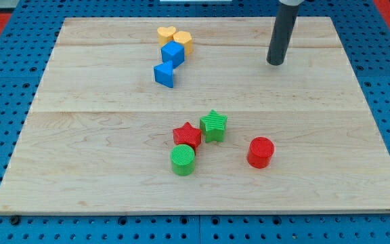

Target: Move the blue cube to the right side of the blue triangle

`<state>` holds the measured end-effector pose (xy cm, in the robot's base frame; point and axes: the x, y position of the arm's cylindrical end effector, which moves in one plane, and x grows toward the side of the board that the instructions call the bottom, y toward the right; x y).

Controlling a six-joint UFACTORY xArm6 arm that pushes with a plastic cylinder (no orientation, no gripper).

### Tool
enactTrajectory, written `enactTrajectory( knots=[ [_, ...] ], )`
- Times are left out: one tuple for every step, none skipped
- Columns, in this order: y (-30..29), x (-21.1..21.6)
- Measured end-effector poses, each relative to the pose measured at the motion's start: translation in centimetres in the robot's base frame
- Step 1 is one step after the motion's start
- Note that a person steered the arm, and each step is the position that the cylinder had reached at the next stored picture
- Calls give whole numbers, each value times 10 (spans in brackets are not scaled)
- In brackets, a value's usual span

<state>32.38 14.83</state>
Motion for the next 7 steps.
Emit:
enactTrajectory(
  knots=[
    [9, -2],
    [14, -4],
    [14, 5],
    [9, 40],
    [-44, 37],
    [-56, 42],
    [-66, 54]
  ],
)
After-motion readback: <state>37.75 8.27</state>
